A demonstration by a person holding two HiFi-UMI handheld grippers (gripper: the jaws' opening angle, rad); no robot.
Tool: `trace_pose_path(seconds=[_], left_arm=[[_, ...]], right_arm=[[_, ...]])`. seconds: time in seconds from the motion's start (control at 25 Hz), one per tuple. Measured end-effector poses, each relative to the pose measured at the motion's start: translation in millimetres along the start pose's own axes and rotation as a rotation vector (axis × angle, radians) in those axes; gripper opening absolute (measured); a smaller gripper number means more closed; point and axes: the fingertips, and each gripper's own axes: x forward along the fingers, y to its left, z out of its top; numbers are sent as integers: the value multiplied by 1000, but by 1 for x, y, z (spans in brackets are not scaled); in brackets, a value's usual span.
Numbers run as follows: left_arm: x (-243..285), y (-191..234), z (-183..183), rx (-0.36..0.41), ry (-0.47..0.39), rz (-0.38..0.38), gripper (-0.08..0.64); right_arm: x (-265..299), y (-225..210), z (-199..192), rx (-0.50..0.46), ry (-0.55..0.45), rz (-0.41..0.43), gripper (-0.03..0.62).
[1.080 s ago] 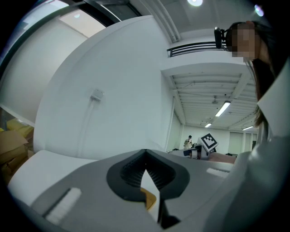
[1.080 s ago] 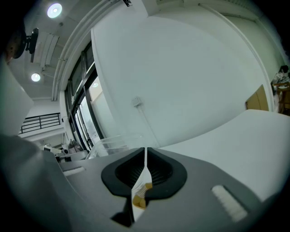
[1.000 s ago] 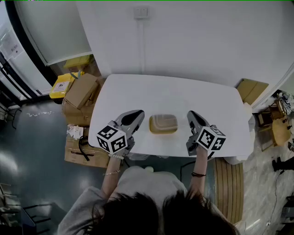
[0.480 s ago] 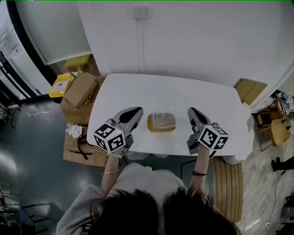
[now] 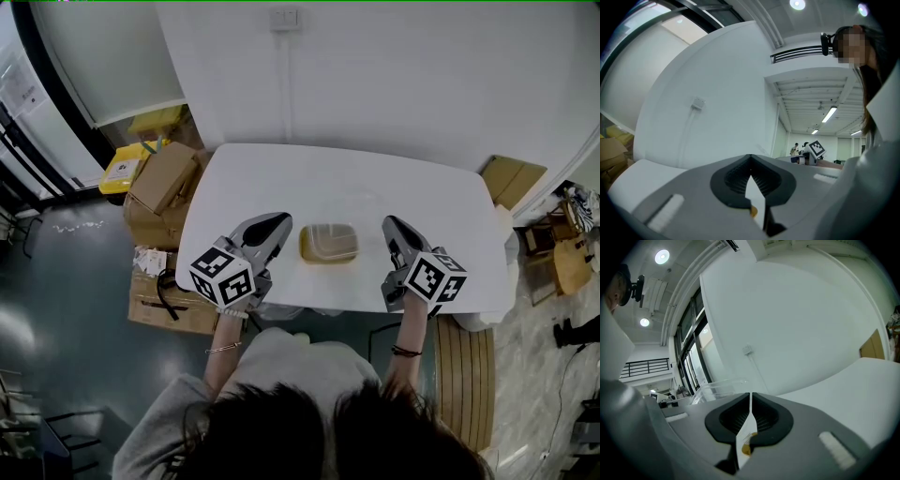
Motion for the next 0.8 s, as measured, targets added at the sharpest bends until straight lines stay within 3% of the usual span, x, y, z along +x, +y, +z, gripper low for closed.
trace_pose_path(seconds=[0.8], left_arm=[[1, -1, -10, -15, 12, 13, -6]], right_arm=[[-3, -6, -5, 22, 9, 5, 29]])
